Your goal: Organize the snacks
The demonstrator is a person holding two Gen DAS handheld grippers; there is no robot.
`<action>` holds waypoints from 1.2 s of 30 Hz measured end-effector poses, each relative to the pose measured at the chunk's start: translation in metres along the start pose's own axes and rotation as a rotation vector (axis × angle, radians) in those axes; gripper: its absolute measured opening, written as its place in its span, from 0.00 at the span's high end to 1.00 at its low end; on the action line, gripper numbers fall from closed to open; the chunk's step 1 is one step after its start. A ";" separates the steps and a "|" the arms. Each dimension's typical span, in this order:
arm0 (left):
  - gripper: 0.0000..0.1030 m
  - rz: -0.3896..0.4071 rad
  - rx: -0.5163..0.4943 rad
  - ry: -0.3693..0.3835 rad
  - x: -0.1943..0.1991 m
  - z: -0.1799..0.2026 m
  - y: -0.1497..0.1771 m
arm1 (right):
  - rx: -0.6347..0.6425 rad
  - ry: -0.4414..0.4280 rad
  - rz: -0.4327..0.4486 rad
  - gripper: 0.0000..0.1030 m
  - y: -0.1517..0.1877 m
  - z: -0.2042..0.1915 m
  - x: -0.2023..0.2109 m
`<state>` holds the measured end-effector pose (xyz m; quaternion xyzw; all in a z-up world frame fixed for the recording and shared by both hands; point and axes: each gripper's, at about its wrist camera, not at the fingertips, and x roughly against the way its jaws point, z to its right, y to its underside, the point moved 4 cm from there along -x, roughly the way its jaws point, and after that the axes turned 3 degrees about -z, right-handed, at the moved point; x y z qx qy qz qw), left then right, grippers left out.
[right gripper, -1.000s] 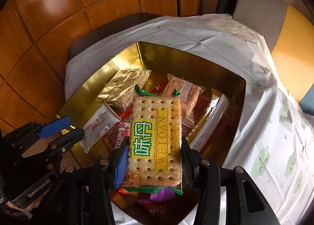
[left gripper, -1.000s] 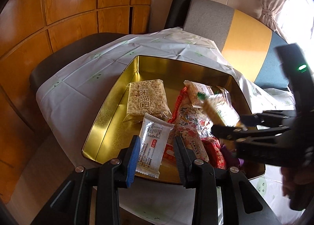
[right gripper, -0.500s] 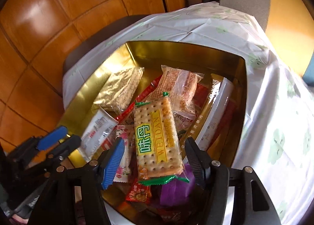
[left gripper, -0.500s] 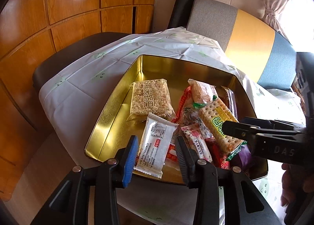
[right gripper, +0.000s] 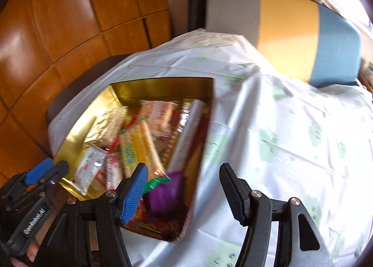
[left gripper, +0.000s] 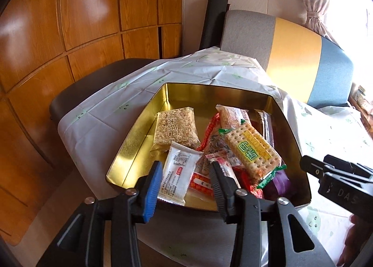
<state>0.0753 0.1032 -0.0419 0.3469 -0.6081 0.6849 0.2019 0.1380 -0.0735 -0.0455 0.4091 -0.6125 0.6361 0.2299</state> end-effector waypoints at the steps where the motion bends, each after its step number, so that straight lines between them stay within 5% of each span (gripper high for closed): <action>1: 0.51 0.003 0.000 0.000 0.001 0.001 0.002 | -0.017 0.021 -0.003 0.37 0.005 0.004 0.002; 13: 0.37 0.015 0.006 -0.029 0.013 0.008 0.014 | -0.029 0.124 0.089 0.37 0.037 0.009 0.026; 36: 0.35 0.040 -0.005 -0.020 0.028 0.015 0.014 | -0.024 0.130 0.129 0.37 0.050 0.007 0.040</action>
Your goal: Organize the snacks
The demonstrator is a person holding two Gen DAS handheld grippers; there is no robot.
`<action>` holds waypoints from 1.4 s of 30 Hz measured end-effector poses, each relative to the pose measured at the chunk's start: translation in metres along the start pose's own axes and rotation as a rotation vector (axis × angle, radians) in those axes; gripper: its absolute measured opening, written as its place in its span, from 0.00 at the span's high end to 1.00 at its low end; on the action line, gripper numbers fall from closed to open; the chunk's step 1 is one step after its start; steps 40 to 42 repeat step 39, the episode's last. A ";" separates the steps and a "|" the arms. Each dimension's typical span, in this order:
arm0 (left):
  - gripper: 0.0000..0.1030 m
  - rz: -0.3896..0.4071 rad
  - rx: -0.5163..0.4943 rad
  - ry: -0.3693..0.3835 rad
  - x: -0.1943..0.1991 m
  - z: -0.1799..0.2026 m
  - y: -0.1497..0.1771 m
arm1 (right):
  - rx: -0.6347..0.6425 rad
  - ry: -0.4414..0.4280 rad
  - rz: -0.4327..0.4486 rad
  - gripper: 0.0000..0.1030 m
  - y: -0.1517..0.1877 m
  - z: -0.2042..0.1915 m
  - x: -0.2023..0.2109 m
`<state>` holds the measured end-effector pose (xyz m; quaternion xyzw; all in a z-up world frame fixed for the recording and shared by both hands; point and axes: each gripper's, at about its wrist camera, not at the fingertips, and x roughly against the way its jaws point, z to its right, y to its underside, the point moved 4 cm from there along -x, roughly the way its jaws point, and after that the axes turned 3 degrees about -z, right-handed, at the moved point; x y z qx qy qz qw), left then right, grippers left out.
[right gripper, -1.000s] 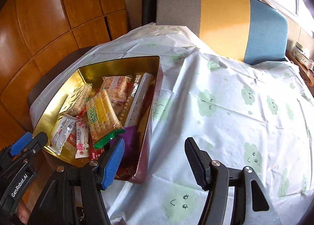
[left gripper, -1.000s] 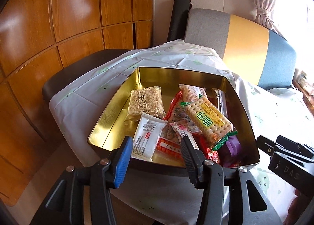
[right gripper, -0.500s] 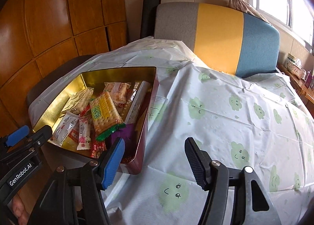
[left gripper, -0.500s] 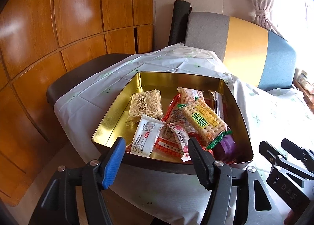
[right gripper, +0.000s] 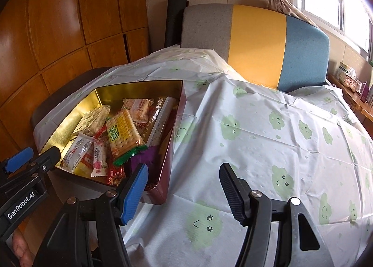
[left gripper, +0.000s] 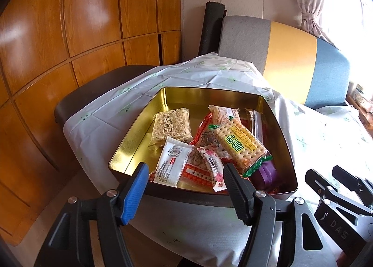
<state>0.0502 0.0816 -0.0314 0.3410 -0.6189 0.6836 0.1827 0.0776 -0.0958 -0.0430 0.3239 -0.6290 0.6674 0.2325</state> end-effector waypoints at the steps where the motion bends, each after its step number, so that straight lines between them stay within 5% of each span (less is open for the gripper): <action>1: 0.35 0.001 -0.001 -0.001 0.000 0.000 0.000 | 0.002 0.000 0.001 0.37 0.000 0.000 0.000; 42: 0.35 0.013 0.015 0.021 -0.001 0.003 -0.005 | 0.007 -0.005 -0.019 0.37 0.007 0.005 -0.006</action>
